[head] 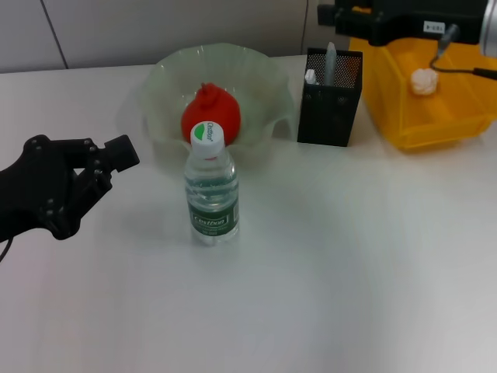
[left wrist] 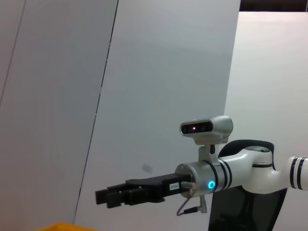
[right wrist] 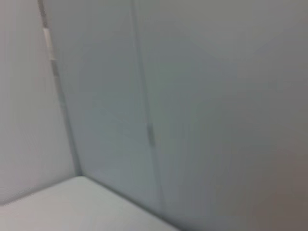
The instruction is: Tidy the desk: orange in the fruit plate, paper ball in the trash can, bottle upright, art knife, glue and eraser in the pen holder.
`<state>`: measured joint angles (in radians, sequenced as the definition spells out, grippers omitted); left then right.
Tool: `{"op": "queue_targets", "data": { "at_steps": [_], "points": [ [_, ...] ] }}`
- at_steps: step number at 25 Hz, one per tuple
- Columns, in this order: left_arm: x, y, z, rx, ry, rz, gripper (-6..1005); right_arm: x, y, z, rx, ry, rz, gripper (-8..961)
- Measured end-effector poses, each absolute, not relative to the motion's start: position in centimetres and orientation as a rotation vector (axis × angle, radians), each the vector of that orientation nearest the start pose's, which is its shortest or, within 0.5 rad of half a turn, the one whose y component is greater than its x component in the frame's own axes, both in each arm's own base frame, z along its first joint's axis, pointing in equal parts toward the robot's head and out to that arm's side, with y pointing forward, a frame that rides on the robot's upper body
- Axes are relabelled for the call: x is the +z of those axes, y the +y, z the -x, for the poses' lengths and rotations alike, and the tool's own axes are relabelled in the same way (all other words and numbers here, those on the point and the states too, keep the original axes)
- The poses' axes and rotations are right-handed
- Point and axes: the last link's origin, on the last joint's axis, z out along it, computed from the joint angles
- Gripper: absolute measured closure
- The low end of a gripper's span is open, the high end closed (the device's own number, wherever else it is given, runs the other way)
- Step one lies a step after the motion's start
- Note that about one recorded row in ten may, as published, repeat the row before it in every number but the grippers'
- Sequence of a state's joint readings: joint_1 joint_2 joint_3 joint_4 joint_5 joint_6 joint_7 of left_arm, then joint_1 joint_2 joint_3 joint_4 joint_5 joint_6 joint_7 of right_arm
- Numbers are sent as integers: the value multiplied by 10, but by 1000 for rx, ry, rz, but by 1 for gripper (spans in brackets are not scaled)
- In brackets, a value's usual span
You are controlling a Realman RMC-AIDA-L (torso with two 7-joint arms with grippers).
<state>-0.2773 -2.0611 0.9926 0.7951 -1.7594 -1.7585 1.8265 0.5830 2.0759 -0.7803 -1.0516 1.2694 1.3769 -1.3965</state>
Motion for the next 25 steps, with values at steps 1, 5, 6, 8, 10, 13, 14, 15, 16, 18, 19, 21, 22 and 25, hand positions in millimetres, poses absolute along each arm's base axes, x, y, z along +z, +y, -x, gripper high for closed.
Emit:
{"op": "queue_targets", "data": {
  "at_steps": [1,5,6,8,10,13,14,15,16,18,19,21,22,25],
  "points": [
    [38,277,239,-1264,-383,2570,997,74,397,-190,721,545,2470,523],
    [37,277,237,-1266,-370,2590,997,79,370,-194,776,543,2556,524],
    [37,277,237,-1266,-370,2590,997,79,370,-194,776,543,2556,525],
    [37,276,235,-1267,-362,2615,997,80,359,-196,786,553,2593,526],
    [37,276,233,-1262,-361,2654,997,80,348,-200,793,582,2628,527],
    [35,278,230,-1228,-383,2728,997,80,336,-203,798,617,2669,522],
    [35,279,230,-1215,-391,2743,997,81,332,-205,800,624,2684,519],
    [34,280,229,-1204,-397,2754,997,83,326,-208,807,648,2687,516],
    [34,282,228,-1195,-405,2760,997,83,326,-208,807,648,2687,513],
    [34,285,227,-1194,-411,2759,997,86,322,-213,809,685,2671,508],
    [34,285,227,-1194,-412,2757,997,88,319,-214,808,696,2668,505],
    [37,289,226,-1195,-417,2749,997,90,315,-215,815,713,2661,500],
    [37,290,225,-1196,-421,2749,997,92,312,-215,832,713,2658,497],
    [39,294,223,-1185,-449,2758,938,97,305,-212,926,714,2643,357]
  ]
}}
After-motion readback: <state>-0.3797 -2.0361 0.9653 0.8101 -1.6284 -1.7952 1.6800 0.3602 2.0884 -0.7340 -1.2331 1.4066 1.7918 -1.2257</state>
